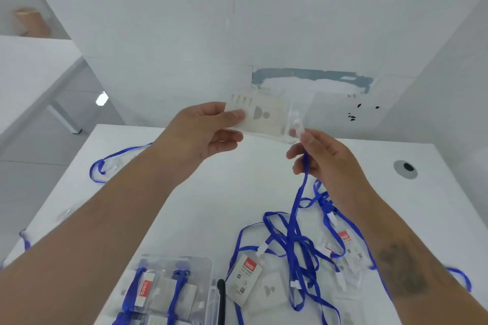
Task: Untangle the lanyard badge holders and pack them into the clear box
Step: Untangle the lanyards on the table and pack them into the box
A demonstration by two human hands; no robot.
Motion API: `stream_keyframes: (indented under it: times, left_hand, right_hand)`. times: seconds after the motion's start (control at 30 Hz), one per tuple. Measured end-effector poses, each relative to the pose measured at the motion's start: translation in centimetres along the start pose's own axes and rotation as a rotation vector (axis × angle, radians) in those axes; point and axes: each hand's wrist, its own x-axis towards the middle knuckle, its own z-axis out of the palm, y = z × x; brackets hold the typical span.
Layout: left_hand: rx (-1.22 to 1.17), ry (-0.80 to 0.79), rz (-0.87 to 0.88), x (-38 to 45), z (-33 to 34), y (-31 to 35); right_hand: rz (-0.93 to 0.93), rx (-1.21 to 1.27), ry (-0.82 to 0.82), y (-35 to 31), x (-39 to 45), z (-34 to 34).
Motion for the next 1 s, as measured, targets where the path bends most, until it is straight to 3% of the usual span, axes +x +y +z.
stream_keyframes:
  times: [0.13, 0.23, 0.33, 0.47, 0.57, 0.67, 0.83, 1.0]
  left_hand:
    - [-0.200, -0.042, -0.086, -1.2, 0.8, -0.1]
    - [-0.187, -0.115, -0.138, -2.0, 2.3, -1.0]
    - [-0.078, -0.067, -0.119, -2.3, 3.6, -2.5]
    - [0.161, 0.132, -0.048, -2.6, 3.7, -4.2]
    - [0.314, 0.193, -0.019, -2.9, 3.5, -5.1]
    - [0.414, 0.154, -0.046, -3.3, 3.3, -5.9]
    - [0.391, -0.049, -0.145, -4.0, 3.0, -5.7]
    - [0.228, -0.250, -0.245, -4.7, 2.3, -5.6]
  right_hand:
    - [-0.024, -0.059, 0.144, 0.9, -1.1, 0.7]
    - [-0.017, -0.227, 0.175, 1.2, -1.9, 2.4]
    - [0.008, -0.451, 0.088, 0.9, -3.0, 4.1]
    - [0.046, -0.813, -0.142, -0.4, -4.9, 4.0]
    - [0.018, -0.938, -0.206, -2.4, -6.1, 3.2]
    - [-0.052, -0.946, -0.194, -5.1, -6.1, 2.2]
    - [-0.086, -0.822, -0.119, -6.2, -3.8, -0.5]
    - [0.021, -0.595, -0.111, -3.9, -1.9, -2.4]
